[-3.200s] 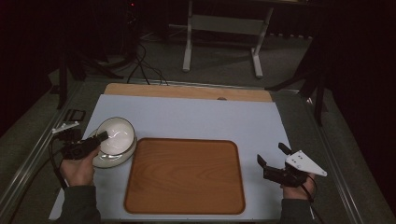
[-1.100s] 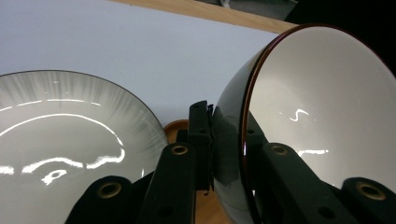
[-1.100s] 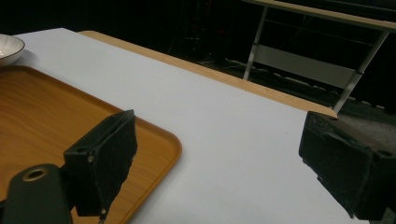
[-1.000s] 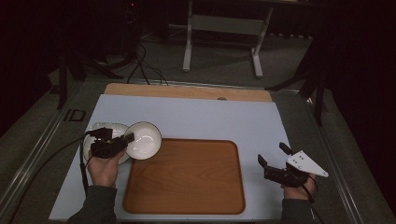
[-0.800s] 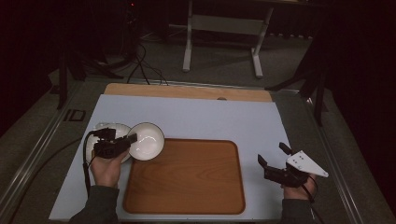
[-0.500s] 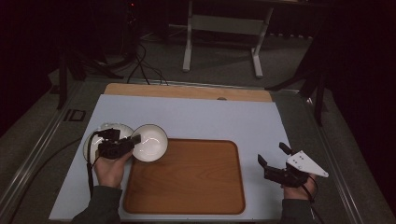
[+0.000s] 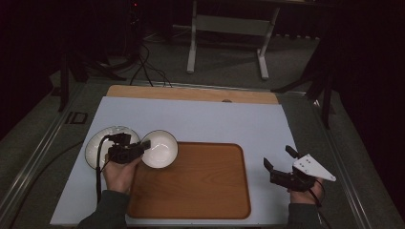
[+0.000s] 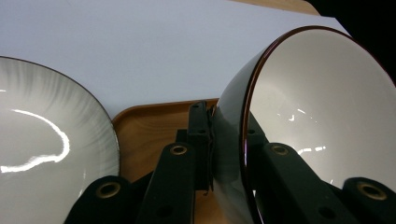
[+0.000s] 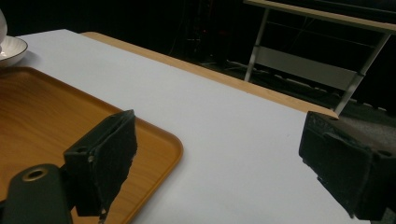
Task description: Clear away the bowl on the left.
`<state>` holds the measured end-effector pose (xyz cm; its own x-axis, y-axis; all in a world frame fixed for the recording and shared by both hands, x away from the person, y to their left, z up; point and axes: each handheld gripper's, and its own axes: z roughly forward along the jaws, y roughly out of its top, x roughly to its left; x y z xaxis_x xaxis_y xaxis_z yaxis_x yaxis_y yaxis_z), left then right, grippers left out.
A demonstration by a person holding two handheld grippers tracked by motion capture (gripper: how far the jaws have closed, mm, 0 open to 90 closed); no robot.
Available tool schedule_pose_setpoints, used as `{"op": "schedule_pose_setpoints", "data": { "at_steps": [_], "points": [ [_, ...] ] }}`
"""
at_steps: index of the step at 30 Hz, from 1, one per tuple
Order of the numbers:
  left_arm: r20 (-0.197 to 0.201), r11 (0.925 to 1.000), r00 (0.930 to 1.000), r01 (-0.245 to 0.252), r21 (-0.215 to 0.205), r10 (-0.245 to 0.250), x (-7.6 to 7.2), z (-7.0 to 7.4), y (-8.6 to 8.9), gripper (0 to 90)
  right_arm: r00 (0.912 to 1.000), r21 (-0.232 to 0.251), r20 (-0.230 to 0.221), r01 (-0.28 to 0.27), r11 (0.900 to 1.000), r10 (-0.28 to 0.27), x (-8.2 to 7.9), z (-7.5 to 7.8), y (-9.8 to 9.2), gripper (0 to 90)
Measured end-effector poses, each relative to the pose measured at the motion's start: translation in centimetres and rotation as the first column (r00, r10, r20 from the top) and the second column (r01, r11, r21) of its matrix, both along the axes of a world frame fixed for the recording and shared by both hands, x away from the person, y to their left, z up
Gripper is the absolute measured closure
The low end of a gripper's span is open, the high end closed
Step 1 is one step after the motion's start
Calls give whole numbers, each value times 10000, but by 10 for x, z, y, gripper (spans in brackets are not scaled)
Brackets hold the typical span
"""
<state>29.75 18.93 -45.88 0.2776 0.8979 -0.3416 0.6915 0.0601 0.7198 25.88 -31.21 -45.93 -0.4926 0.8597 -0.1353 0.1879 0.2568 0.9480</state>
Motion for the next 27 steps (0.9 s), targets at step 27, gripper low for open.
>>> {"op": "schedule_pose_setpoints", "data": {
  "at_steps": [27],
  "points": [
    [-468, 9963, 9959, 795, 333, -779, 3, -14, -30, 817, 10000, 45, 41, 51, 10000, -51, 0, 0, 0, 111]
  ]
}}
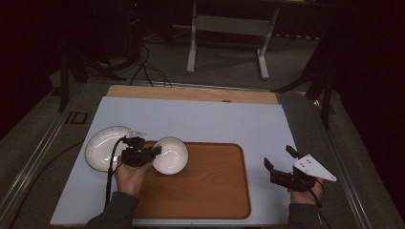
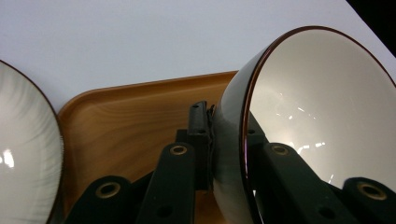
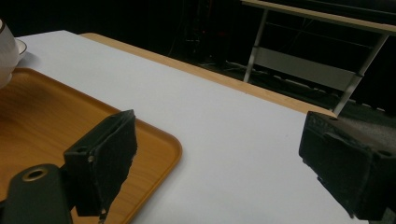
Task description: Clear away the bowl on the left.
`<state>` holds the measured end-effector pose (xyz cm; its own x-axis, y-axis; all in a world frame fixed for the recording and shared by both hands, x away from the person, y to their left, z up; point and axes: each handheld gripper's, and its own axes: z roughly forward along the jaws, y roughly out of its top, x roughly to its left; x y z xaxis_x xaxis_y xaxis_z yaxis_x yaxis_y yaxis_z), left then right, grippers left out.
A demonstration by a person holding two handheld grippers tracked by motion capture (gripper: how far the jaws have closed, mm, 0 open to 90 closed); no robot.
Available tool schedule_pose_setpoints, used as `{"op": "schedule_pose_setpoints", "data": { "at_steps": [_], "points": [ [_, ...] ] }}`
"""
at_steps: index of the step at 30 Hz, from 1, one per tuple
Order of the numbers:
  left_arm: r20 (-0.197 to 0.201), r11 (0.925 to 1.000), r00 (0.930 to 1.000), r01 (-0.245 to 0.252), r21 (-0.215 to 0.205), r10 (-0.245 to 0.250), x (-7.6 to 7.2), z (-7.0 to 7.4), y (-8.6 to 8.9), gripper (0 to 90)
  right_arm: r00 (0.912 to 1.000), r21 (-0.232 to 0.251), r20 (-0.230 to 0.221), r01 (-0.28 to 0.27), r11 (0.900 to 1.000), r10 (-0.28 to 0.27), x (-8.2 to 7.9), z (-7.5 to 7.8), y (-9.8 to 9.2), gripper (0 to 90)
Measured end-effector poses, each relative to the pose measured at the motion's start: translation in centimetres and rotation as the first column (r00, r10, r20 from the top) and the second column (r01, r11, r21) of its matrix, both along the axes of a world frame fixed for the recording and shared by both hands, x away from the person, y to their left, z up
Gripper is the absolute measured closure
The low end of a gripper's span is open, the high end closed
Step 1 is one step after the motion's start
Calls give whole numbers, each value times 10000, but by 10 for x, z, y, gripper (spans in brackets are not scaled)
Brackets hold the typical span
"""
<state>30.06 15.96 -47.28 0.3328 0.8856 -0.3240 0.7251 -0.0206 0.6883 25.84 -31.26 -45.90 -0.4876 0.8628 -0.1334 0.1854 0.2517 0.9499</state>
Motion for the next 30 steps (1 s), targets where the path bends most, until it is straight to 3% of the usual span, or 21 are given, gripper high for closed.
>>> {"op": "schedule_pose_setpoints", "data": {
  "at_steps": [30],
  "points": [
    [-373, 9961, 9955, 877, 87, -873, -3, -9, -29, 817, 10000, -5, 67, -29, 10000, 29, 1, 1, -1, 111]
  ]
}}
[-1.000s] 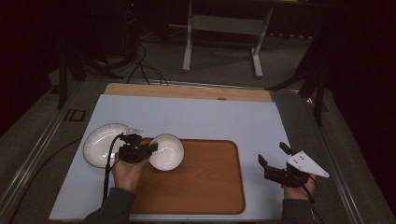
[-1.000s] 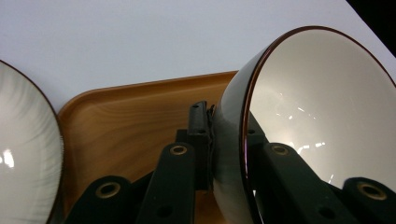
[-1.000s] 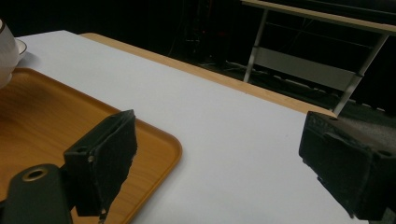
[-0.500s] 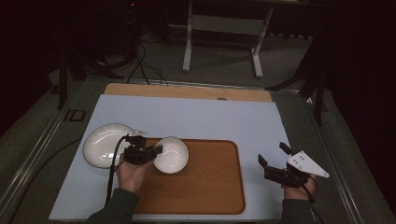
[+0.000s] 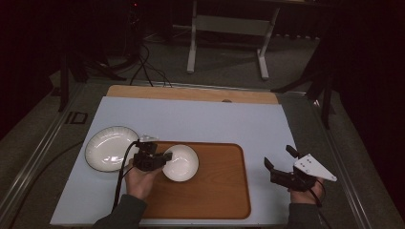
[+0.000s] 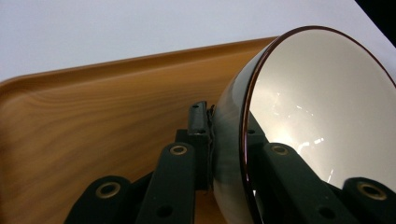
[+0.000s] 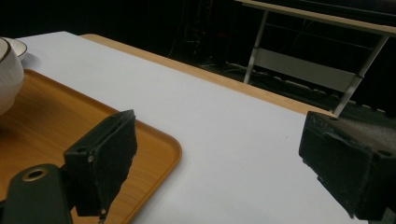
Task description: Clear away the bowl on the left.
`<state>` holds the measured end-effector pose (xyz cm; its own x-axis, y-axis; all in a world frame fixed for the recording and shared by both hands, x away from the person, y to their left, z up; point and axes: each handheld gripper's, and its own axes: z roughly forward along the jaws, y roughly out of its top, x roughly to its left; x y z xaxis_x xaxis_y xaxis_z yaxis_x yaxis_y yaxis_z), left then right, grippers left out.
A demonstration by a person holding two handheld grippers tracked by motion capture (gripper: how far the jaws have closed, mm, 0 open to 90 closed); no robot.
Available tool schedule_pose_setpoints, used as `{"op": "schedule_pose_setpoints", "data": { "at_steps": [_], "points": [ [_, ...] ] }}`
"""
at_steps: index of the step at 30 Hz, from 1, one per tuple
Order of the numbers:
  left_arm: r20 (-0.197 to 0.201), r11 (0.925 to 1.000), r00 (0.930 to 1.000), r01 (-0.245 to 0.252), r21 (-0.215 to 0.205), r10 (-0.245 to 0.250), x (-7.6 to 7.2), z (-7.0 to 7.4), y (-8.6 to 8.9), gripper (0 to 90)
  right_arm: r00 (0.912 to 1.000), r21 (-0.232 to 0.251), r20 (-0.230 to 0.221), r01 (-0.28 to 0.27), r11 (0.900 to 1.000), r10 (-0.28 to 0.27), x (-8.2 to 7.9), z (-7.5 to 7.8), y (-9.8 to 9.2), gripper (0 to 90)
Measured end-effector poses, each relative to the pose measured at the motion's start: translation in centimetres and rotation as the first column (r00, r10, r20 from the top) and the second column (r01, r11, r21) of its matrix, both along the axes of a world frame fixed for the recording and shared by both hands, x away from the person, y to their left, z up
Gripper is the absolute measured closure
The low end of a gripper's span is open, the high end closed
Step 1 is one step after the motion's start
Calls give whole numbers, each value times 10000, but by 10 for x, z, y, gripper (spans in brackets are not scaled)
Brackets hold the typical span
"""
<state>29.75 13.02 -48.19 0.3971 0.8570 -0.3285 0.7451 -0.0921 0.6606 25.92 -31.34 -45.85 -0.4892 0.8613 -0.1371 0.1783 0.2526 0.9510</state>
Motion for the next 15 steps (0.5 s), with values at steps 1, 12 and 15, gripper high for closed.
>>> {"op": "schedule_pose_setpoints", "data": {
  "at_steps": [1, 12, 15],
  "points": [
    [-21, 10000, 10000, 29, 1, -29, 0, -1, -1, 818, 10000, 17, -10, 5, 10000, -5, 0, 0, 0, 111],
    [-216, 9992, 9993, 320, 255, -314, -2, -8, -12, 818, 10000, 29, 1, 17, 10000, -17, 0, 0, 0, 111],
    [-262, 9988, 9990, 381, 292, -373, -3, -10, -15, 818, 10000, -2, 6, 5, 10000, -5, 0, 0, 0, 111]
  ]
}}
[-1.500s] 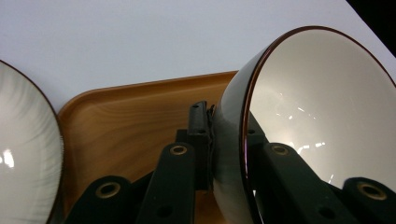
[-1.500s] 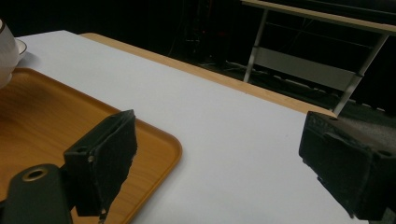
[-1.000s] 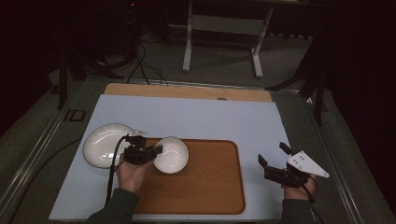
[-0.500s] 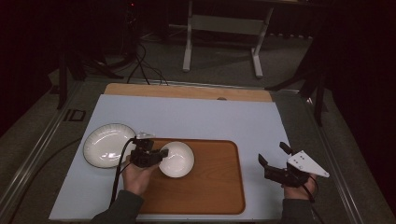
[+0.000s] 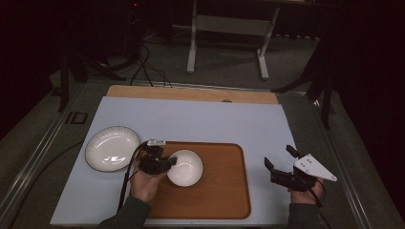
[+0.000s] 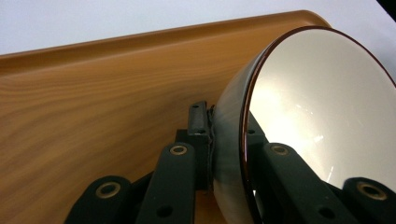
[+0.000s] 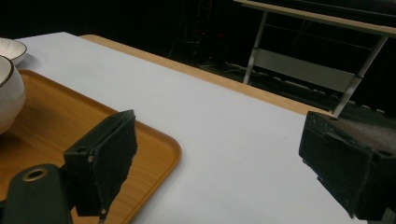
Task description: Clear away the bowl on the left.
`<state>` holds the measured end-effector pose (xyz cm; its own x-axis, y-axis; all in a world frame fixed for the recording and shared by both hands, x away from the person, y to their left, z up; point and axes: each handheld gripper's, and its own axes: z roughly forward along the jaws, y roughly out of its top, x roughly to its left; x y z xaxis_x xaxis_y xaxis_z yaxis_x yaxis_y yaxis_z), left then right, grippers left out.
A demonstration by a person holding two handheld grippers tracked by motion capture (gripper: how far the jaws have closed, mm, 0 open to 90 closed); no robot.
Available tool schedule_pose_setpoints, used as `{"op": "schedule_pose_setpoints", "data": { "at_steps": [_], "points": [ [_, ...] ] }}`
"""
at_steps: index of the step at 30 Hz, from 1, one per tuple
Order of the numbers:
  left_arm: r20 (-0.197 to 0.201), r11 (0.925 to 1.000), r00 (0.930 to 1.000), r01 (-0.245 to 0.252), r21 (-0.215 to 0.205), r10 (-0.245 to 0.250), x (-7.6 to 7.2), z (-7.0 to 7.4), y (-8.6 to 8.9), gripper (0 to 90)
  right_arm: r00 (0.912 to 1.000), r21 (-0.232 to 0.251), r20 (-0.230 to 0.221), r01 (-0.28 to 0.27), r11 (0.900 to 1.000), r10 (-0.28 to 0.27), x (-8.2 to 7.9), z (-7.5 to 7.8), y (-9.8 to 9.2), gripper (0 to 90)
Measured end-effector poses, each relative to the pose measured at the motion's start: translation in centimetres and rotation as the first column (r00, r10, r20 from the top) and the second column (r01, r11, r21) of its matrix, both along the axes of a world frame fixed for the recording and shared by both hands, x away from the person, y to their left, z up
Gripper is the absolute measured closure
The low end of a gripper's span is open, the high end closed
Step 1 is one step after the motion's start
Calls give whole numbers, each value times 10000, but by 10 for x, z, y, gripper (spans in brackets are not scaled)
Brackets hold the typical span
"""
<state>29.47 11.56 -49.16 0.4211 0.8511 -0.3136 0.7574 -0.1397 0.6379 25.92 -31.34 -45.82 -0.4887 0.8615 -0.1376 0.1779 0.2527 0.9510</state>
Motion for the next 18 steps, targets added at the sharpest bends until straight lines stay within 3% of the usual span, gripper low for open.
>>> {"op": "schedule_pose_setpoints", "data": {
  "at_steps": [13, 18],
  "points": [
    [-500, 9994, 9985, -222, 251, 234, 0, -11, -1, 818, 10000, 19, -9, 22, 10000, -22, 0, 0, 0, 111],
    [-797, 9997, 9965, -259, 33, 261, 0, -16, 4, 820, 10000, 23, -16, 20, 10000, -20, 0, 0, -1, 111]
  ]
}}
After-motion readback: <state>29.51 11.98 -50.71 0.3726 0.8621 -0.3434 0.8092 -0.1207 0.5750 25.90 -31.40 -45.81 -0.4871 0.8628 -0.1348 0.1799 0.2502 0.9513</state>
